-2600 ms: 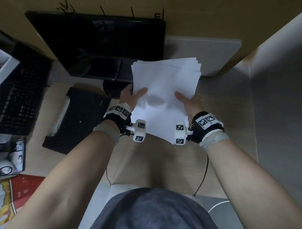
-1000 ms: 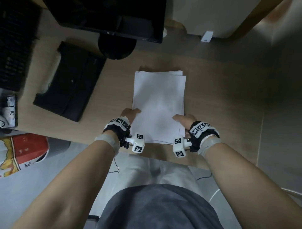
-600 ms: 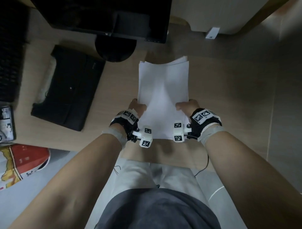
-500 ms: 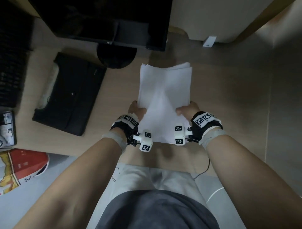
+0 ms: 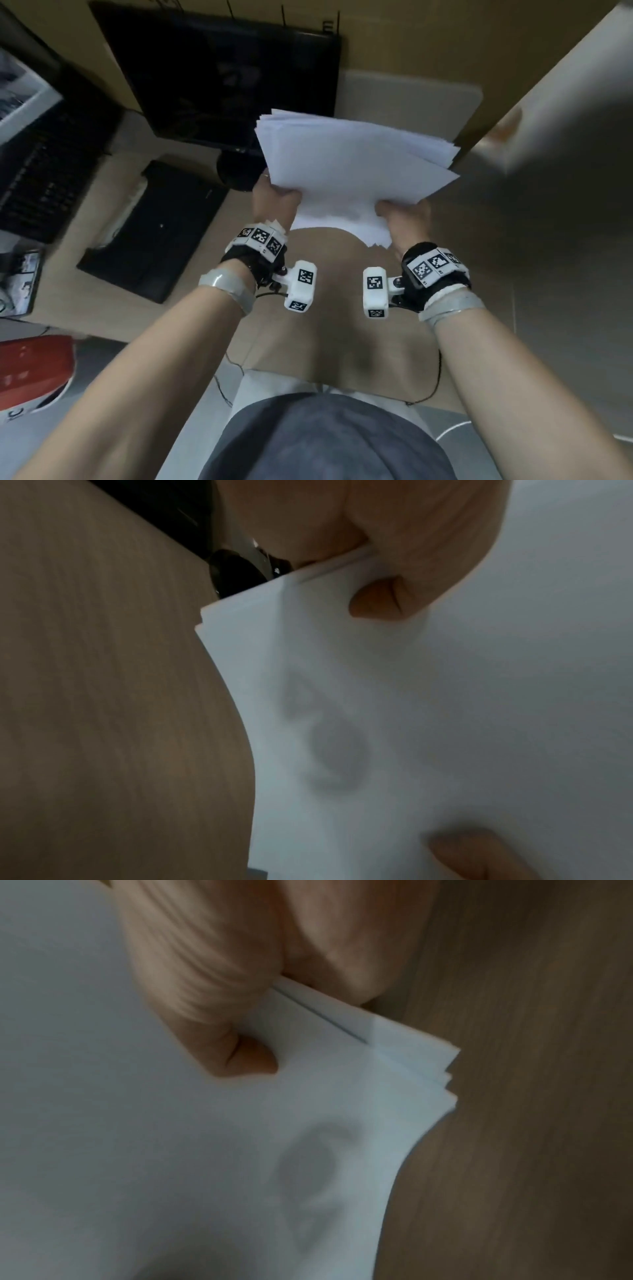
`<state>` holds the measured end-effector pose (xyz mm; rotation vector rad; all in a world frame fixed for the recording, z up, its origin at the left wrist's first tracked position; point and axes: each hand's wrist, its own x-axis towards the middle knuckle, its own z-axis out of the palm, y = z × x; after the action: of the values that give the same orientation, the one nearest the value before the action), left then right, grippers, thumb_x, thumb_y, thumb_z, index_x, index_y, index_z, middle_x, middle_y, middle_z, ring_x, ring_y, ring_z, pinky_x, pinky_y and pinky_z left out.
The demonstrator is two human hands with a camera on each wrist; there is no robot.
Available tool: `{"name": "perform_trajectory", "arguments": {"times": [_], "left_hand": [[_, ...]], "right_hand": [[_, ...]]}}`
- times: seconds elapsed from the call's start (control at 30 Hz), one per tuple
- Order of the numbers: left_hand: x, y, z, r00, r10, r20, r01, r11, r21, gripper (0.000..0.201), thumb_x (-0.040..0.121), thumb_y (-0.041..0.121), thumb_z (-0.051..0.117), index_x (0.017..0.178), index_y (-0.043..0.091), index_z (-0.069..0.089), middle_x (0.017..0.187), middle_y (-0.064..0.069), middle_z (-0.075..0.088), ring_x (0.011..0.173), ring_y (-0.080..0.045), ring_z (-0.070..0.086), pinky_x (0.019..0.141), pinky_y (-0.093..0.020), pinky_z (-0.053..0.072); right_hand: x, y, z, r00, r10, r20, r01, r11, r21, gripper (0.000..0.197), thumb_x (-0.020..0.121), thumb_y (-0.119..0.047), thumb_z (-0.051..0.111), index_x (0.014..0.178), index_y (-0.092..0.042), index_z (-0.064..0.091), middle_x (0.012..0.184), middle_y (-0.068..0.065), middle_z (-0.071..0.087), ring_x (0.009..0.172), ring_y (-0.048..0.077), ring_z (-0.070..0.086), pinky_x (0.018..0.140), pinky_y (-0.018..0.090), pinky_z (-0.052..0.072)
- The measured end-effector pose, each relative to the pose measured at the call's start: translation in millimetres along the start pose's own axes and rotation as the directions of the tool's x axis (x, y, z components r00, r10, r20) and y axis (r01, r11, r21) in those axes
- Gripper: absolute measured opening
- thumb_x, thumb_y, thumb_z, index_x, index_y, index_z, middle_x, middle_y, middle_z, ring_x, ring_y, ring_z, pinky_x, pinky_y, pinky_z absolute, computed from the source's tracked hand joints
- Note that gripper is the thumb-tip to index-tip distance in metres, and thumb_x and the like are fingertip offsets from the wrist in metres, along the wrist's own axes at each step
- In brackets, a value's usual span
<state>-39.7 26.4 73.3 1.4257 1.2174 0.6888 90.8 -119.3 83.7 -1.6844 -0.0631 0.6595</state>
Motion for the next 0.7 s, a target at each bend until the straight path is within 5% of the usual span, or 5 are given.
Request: {"name": "perform_trajectory", "arguments": {"times": [0.1, 0.23, 0.43, 0.6, 0.7], "left_hand": [[1, -21, 0, 0.988, -0.150, 0.020, 0.148, 0.986, 0.083, 0.032, 0.079, -0.009, 0.052, 0.110, -0.009, 0.050, 0.069, 0.012, 0.054, 0.067, -0.013, 0.053, 0.060, -0.016, 0.042], [2, -32, -3, 0.959, -0.282, 0.030, 0.256, 0.905, 0.339, 0.053, 0.072, 0.012, 0.062, 0.121, -0.002, 0.047, 0.113, -0.018, 0.059, 0.103, -0.037, 0.060, 0.089, -0.043, 0.053], [16, -25, -3, 0.940, -0.332, 0.074, 0.295, 0.904, 0.309, 0.021, 0.065, 0.008, 0.060, 0.073, 0.006, 0.041, 0.072, -0.007, 0.041, 0.061, -0.022, 0.041, 0.053, -0.028, 0.036], [28, -14, 2, 0.964, -0.258, 0.059, 0.251, 0.963, 0.095, 0.029, 0.075, 0.002, 0.057, 0.104, 0.000, 0.052, 0.089, -0.009, 0.055, 0.081, -0.023, 0.054, 0.071, -0.033, 0.047], [30, 2, 1, 0.985, -0.172, 0.015, 0.172, 0.985, -0.013, 0.013, 0.083, 0.006, 0.061, 0.092, 0.008, 0.051, 0.081, -0.001, 0.052, 0.074, -0.015, 0.052, 0.066, -0.025, 0.045]], "right_hand": [[1, 17, -9, 0.997, 0.038, 0.073, -0.029, 0.993, -0.114, 0.027, 0.077, 0.009, 0.068, 0.098, -0.006, 0.059, 0.079, -0.005, 0.062, 0.064, -0.001, 0.059, 0.060, 0.017, 0.049], [8, 26, -7, 0.992, 0.066, 0.104, -0.041, 0.974, -0.225, 0.019, 0.074, 0.001, 0.070, 0.091, -0.005, 0.068, 0.082, 0.001, 0.068, 0.069, 0.011, 0.065, 0.056, 0.017, 0.049], [20, 30, 5, 0.980, 0.160, 0.119, -0.127, 0.960, -0.249, 0.013, 0.066, -0.008, 0.069, 0.078, -0.005, 0.064, 0.070, 0.002, 0.059, 0.063, 0.017, 0.055, 0.055, 0.022, 0.045], [19, 13, 22, 0.982, 0.184, 0.047, -0.175, 0.974, -0.146, 0.018, 0.071, 0.002, 0.065, 0.086, -0.007, 0.062, 0.069, -0.002, 0.061, 0.064, 0.020, 0.055, 0.055, 0.019, 0.044], [18, -5, 23, 0.990, 0.136, 0.025, -0.135, 0.990, -0.041, 0.025, 0.069, 0.001, 0.067, 0.093, -0.003, 0.061, 0.081, 0.002, 0.067, 0.075, 0.021, 0.064, 0.070, 0.029, 0.053]]}}
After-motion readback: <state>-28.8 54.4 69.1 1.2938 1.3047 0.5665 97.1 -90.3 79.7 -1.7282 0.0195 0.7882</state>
